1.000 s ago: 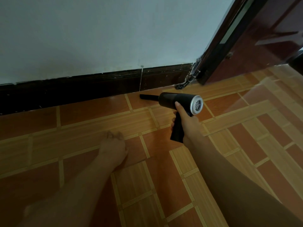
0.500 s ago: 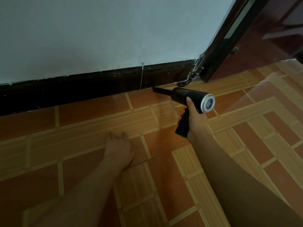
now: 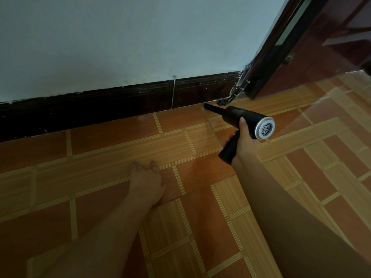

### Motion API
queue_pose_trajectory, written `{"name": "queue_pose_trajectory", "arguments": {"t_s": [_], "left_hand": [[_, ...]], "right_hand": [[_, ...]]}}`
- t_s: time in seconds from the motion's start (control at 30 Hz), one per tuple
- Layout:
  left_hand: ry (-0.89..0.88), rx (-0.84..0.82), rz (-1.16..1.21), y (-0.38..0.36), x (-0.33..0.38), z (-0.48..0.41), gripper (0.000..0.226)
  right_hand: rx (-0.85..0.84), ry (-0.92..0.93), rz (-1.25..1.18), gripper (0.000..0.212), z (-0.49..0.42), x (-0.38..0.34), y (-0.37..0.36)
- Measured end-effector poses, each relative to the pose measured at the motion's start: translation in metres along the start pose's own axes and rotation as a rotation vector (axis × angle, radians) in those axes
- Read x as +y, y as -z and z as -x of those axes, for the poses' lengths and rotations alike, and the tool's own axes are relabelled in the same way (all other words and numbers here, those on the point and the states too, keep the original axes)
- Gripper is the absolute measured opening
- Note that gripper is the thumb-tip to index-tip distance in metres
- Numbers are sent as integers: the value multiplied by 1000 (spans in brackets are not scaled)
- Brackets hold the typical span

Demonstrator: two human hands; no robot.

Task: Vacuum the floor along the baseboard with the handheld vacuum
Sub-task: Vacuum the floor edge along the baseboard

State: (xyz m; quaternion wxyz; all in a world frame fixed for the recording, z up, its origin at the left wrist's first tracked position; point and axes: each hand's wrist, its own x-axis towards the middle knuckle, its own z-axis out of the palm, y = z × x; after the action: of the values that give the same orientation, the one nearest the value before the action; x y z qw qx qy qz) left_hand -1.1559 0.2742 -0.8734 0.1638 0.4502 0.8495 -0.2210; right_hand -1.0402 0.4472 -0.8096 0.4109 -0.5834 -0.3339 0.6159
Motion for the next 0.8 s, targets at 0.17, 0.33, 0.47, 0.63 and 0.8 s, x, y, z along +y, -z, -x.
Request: {"name": "queue_pose_trajectory", "arguments": {"t_s": [0.17, 0.33, 0.47, 0.63, 0.8], "left_hand": [[-4, 14, 10, -1, -1, 0, 77], [-7, 18, 20, -1, -2, 1, 77], [-15, 36, 48, -2, -5, 3, 77], [-35, 49, 97, -4, -13, 8, 72], [-79, 113, 129, -10, -26, 14, 66]], "right_hand": [[3, -2, -13, 42, -1, 0, -1], [6, -10, -9, 43, 1, 1, -1], [-24, -28, 4, 35, 6, 1, -2], [-80, -33, 30, 32, 15, 5, -3], [-160, -64, 54, 40, 27, 10, -8]]}}
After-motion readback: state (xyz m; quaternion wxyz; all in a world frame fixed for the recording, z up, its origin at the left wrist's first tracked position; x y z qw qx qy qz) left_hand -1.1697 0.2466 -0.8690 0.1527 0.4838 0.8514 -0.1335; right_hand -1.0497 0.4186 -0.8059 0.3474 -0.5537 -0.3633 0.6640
